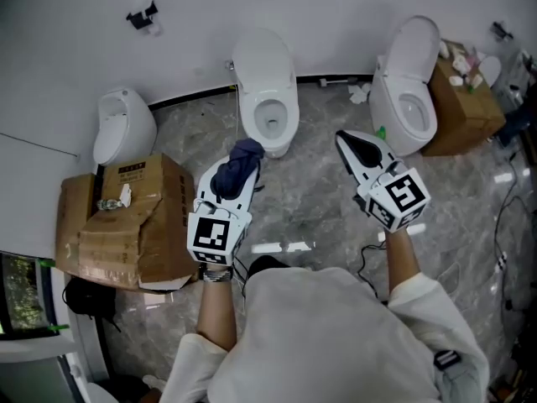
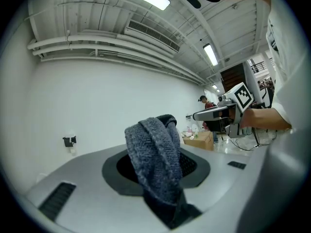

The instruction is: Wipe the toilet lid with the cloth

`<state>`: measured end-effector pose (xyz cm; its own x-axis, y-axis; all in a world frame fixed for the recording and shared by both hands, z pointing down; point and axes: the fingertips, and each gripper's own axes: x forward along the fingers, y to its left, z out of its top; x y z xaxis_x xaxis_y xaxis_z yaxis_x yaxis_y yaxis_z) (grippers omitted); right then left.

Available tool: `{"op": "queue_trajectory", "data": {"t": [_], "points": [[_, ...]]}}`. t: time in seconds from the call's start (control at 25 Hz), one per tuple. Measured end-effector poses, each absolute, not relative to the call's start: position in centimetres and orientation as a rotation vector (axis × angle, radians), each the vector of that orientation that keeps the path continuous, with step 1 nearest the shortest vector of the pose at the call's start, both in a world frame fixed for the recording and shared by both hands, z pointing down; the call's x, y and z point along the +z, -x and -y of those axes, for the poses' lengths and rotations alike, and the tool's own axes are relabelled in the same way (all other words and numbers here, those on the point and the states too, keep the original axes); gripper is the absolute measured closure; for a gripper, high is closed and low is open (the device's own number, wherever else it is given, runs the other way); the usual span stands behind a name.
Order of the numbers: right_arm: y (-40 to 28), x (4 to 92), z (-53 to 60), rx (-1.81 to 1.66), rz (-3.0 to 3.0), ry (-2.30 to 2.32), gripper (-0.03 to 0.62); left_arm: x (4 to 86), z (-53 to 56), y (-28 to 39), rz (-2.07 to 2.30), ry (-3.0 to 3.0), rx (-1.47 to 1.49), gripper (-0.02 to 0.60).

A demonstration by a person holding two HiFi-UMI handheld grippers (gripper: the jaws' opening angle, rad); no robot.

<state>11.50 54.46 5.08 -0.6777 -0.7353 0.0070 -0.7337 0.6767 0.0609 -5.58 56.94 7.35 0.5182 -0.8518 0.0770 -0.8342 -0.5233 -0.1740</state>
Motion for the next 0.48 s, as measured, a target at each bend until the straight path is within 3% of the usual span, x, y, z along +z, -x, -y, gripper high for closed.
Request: {"op": "queue_trajectory", "data": {"t": [0.48], "points": [[-11.4,6.8,-47.4,-0.072,2.842,-1.183,0.568,8.8,-49.8,5.2,-1.483,2.646,-0.257,0.446]]}}
